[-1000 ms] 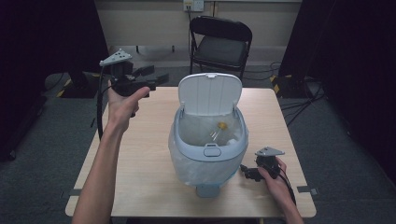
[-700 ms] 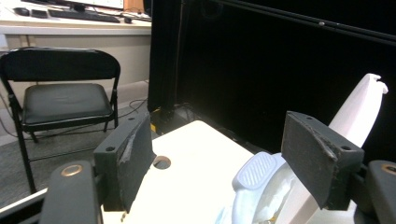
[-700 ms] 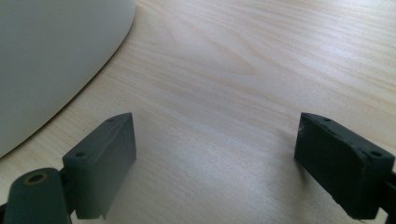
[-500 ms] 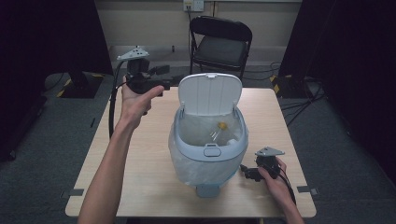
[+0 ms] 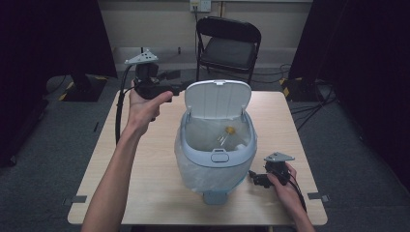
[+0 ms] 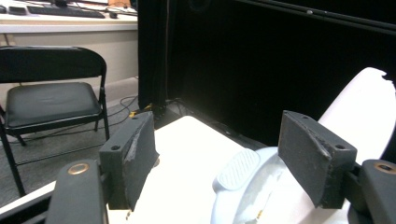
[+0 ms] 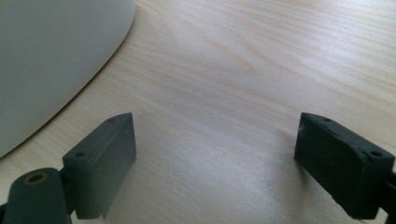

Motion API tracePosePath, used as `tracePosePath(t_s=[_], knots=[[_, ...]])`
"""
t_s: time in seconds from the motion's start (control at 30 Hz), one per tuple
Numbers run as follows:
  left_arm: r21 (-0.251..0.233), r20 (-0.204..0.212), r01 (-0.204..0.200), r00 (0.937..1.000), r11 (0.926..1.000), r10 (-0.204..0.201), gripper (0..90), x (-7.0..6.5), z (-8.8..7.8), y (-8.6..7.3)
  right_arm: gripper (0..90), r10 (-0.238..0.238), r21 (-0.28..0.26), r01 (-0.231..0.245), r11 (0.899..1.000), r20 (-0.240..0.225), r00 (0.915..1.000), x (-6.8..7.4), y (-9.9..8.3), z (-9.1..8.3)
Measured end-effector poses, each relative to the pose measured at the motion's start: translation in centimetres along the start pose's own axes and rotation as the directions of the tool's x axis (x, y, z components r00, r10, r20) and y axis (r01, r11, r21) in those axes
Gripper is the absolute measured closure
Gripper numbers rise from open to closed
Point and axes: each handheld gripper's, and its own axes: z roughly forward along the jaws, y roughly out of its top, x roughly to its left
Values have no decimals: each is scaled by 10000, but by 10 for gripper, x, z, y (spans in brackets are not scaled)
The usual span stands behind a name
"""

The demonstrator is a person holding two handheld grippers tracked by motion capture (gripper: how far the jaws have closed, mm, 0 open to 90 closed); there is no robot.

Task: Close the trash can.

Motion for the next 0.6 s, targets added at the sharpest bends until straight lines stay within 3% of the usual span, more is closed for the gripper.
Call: tracePosePath(t_s=[0.43, 0.6], knots=[[317, 440, -464, 9980, 9984, 449, 269, -12, -3, -7, 116, -9, -4, 9, 10000, -5, 10000, 0, 0, 0], [101, 615, -288, 9977, 9995, 281, 273, -13, -3, -8, 116, -7, -2, 7, 10000, -2, 10000, 0, 0, 0]])
